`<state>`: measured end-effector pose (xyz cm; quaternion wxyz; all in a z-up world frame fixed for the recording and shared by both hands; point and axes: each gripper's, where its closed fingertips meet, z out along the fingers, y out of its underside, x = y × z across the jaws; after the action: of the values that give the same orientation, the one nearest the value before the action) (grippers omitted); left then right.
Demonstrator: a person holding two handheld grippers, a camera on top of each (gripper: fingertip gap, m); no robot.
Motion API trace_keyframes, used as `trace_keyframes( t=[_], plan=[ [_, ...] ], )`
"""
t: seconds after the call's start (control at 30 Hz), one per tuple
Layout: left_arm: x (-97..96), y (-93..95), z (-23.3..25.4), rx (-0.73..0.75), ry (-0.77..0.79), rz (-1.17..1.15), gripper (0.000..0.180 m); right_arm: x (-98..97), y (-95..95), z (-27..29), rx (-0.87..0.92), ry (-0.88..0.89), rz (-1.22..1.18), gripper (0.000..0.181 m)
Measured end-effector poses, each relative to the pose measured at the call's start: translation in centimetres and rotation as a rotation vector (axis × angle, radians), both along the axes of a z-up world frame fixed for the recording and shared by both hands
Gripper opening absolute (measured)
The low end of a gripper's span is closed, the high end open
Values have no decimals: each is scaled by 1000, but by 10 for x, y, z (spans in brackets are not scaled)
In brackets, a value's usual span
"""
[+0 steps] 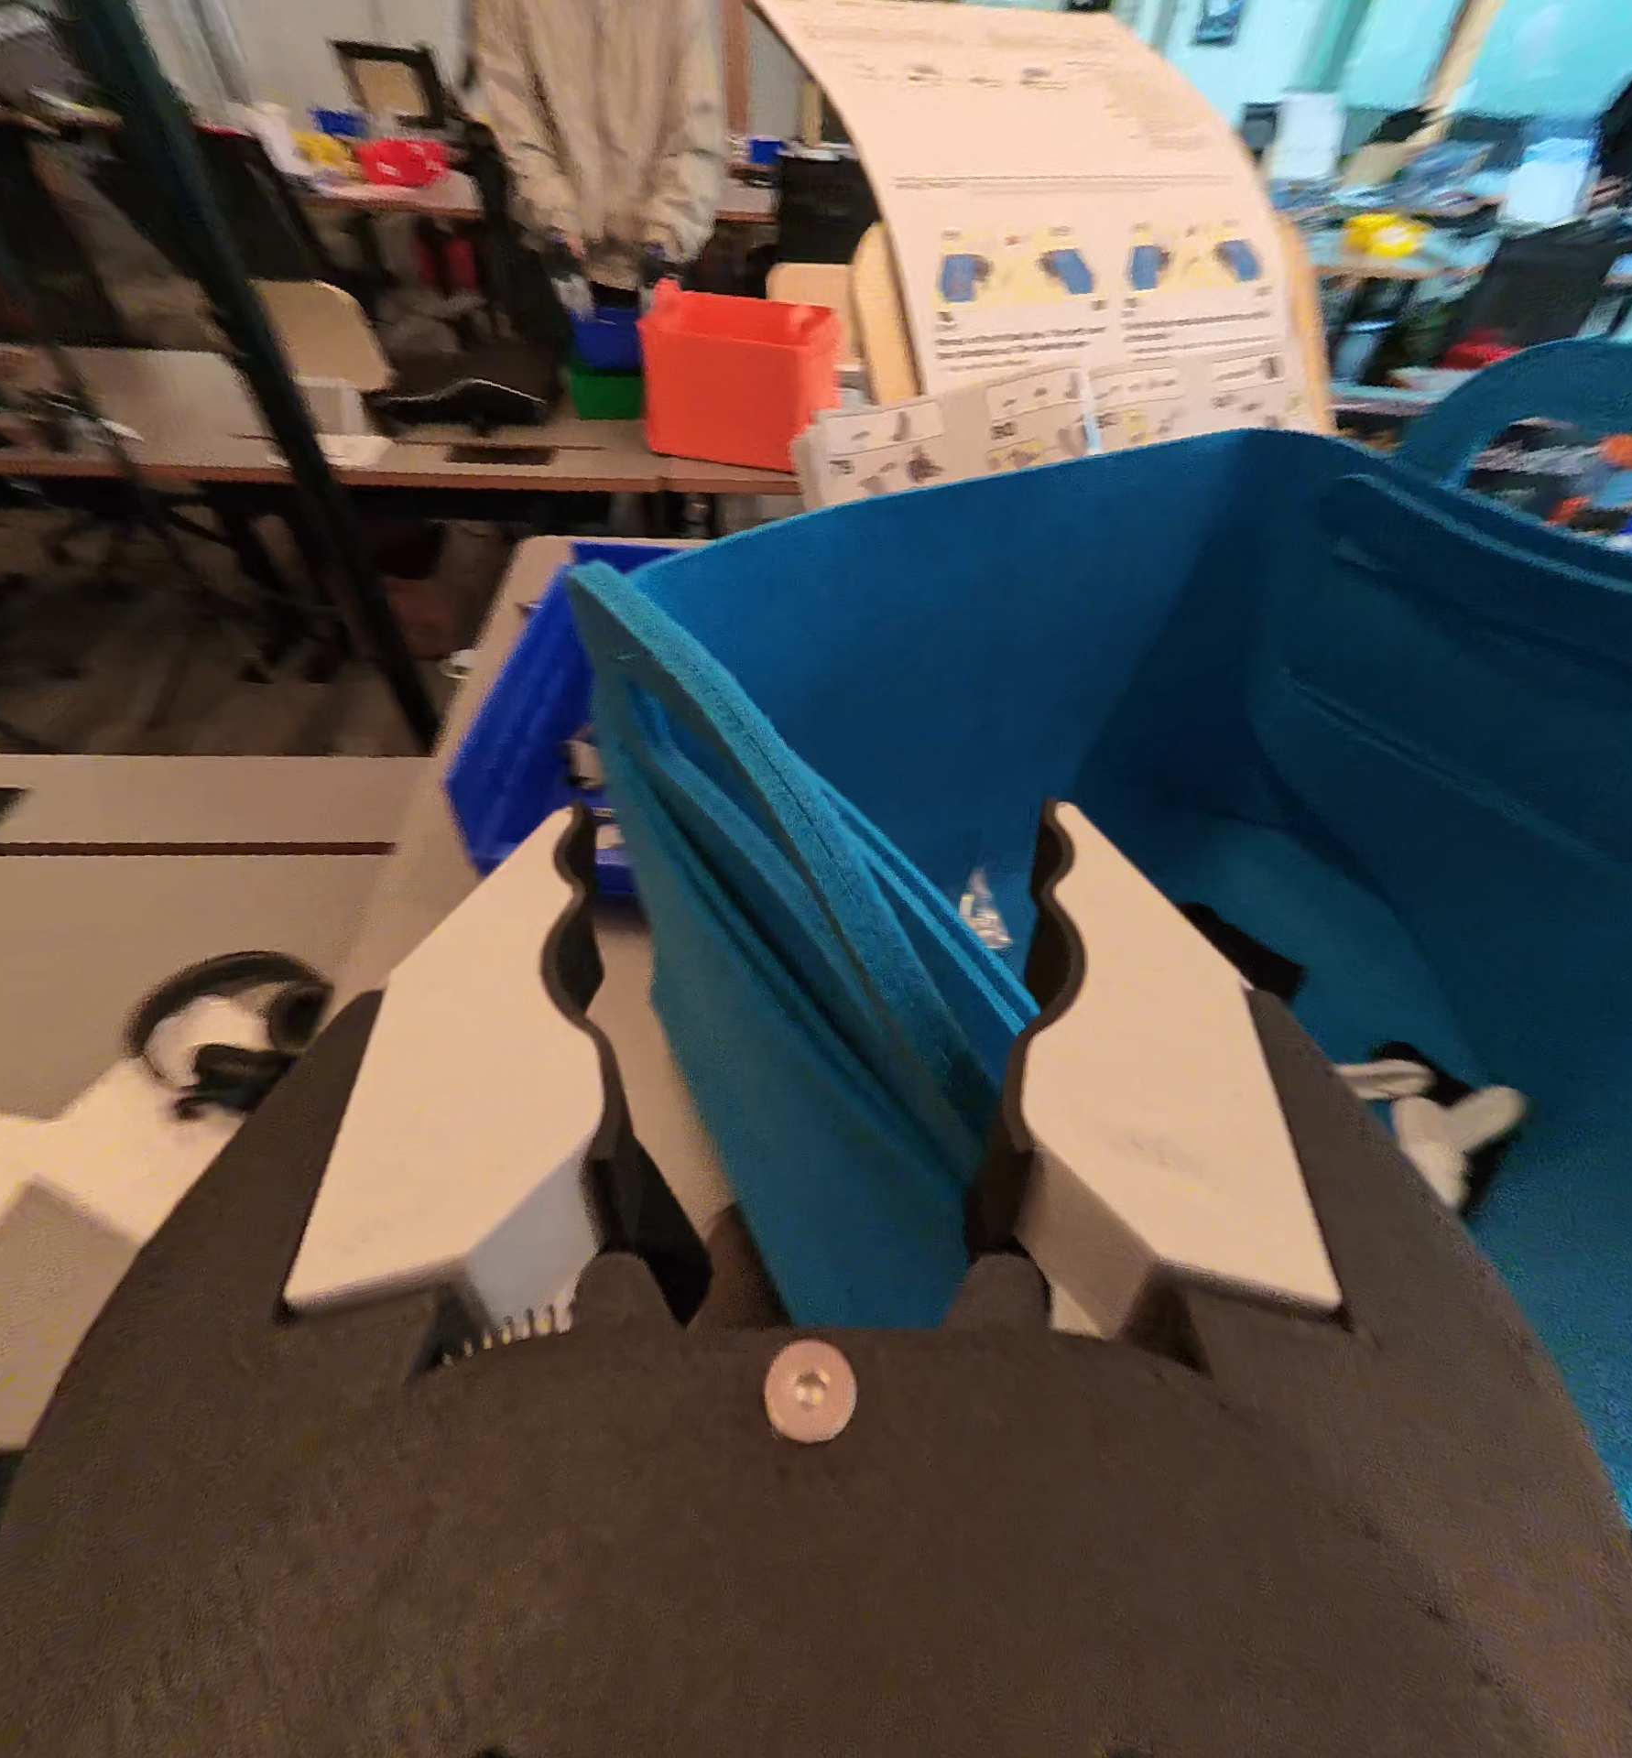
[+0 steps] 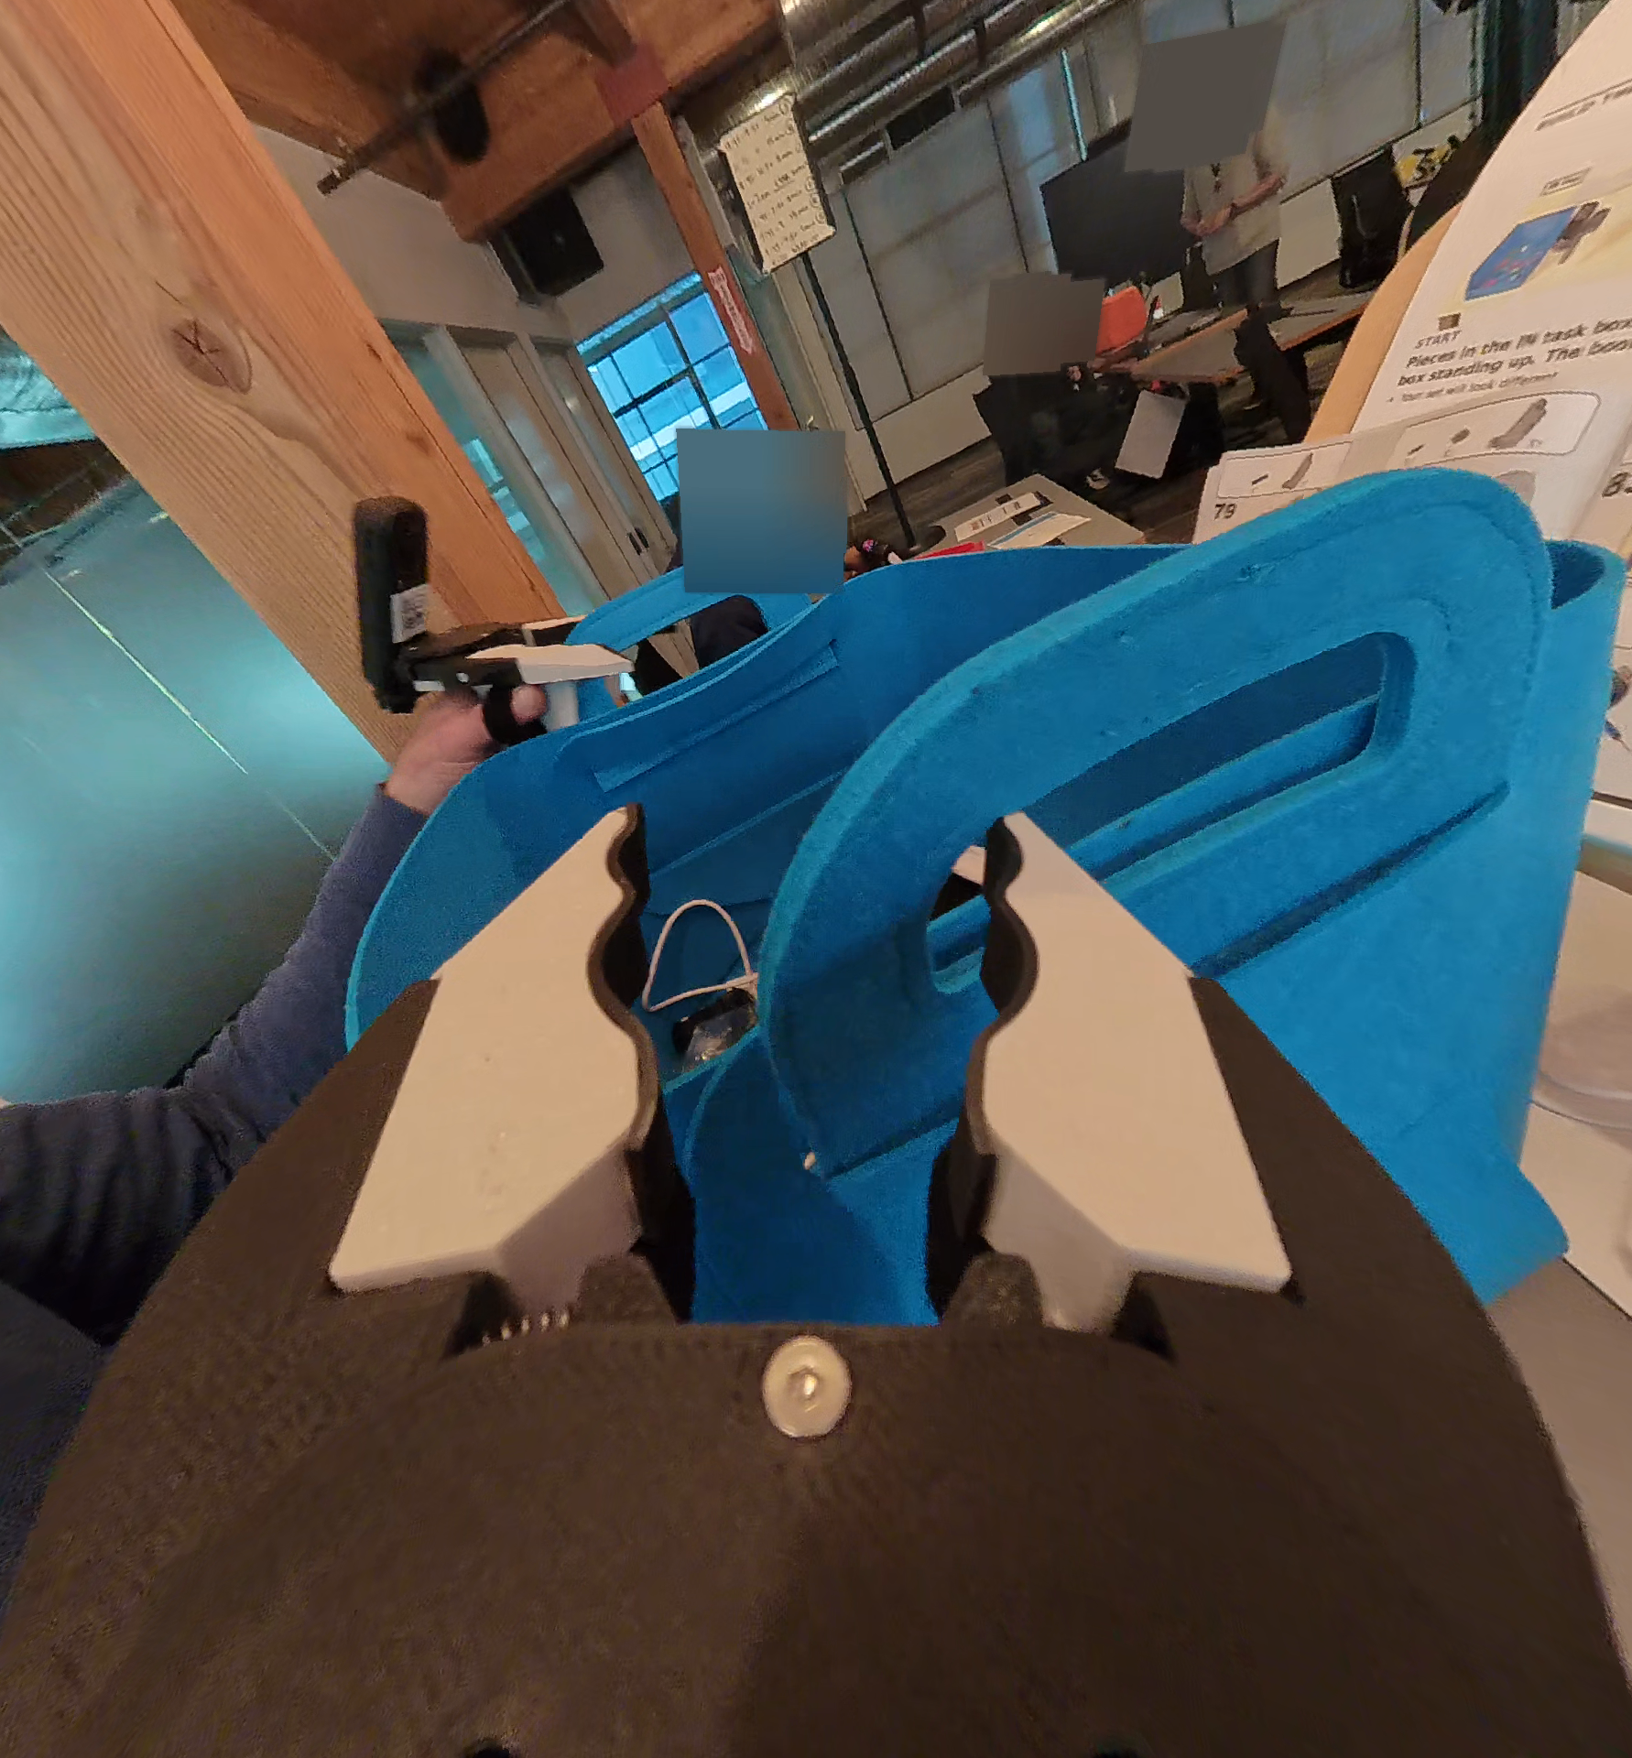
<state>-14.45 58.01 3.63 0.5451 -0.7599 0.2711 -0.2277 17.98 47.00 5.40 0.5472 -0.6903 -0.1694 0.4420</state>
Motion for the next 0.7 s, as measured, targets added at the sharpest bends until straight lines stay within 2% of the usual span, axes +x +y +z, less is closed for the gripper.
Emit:
trace_keyframes(
  t=[0.1, 0.13, 0.17, 0.27, 0.43, 0.57, 0.7],
  plan=[
    [15, 2, -2, -80, -118, -118, 70, -4, 3, 1, -9, 27, 25, 52],
    [19, -1, -1, -101, -163, -163, 59, -5, 5, 0, -2, 21, 24, 45],
    [22, -2, 1, -113, -201, -189, 56, -5, 6, 0, 6, 22, 21, 42],
    [27, -6, 3, -126, -263, -244, 38, -10, 7, 2, 8, 66, 42, 39],
    [16, -3, 5, -90, -346, -196, 11, -19, 2, 14, 61, 78, 79, 37],
    [7, -12, 10, -48, -374, -150, 1, -26, -8, 30, 109, 90, 118, 37],
    [4, -30, 19, 18, -372, -108, 2, -31, -21, 37, 148, 92, 156, 37]
  ],
)
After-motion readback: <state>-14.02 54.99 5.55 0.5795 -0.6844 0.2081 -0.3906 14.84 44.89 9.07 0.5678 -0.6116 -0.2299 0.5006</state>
